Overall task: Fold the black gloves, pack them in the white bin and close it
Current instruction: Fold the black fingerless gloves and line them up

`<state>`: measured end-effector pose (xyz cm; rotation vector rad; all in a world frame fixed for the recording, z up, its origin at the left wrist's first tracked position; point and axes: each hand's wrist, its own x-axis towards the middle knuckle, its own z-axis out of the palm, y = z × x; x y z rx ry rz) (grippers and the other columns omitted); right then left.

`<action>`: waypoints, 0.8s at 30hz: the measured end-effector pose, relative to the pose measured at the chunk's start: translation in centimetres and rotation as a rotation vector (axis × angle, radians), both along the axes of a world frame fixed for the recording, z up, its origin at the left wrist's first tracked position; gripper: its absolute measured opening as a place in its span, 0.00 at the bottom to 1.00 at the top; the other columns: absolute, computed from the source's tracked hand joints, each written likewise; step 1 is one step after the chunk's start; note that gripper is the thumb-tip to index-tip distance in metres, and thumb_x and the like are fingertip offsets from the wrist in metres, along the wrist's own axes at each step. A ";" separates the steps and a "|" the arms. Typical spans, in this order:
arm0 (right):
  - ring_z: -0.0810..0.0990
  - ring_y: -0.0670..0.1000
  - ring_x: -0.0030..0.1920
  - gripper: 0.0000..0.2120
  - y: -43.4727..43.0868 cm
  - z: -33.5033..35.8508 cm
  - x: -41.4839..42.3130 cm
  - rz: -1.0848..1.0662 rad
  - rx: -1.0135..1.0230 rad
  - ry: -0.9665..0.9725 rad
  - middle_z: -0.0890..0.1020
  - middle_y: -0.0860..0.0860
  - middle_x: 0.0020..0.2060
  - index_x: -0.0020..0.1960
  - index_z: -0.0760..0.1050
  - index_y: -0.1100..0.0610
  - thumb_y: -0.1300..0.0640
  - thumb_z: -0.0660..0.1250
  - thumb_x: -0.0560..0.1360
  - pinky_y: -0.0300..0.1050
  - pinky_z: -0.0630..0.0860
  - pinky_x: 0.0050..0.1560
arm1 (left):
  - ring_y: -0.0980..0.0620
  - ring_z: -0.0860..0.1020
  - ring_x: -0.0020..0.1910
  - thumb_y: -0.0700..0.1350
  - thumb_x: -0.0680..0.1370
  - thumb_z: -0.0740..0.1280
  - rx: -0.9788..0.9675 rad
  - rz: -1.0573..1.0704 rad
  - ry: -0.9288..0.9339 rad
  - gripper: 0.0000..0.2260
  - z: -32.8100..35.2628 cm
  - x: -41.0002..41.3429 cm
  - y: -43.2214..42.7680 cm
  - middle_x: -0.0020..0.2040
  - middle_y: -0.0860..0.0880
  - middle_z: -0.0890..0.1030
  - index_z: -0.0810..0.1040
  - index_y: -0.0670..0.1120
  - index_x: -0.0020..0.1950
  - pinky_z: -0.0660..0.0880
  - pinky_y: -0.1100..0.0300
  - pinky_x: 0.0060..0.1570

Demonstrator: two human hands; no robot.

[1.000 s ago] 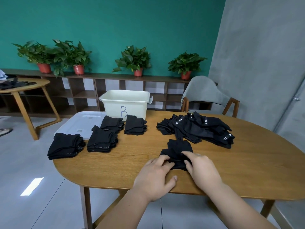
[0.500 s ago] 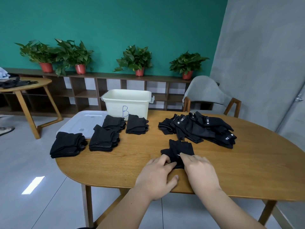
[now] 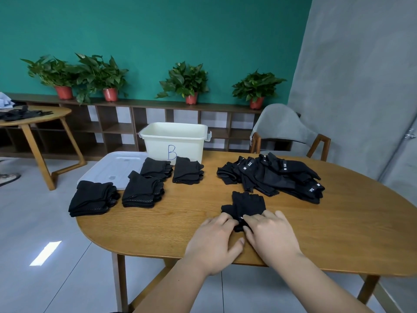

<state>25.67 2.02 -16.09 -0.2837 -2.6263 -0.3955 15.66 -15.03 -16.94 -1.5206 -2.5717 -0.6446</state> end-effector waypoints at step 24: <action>0.39 0.38 0.82 0.29 1.2 -1.0 -1.0 0.093 -0.542 -0.333 0.47 0.35 0.83 0.84 0.49 0.38 0.35 0.39 0.85 0.46 0.42 0.83 | 0.54 0.72 0.55 0.50 0.84 0.67 0.312 0.379 -0.228 0.05 -0.6 -2.0 1.0 0.51 0.59 0.78 0.82 0.56 0.57 0.68 0.56 0.60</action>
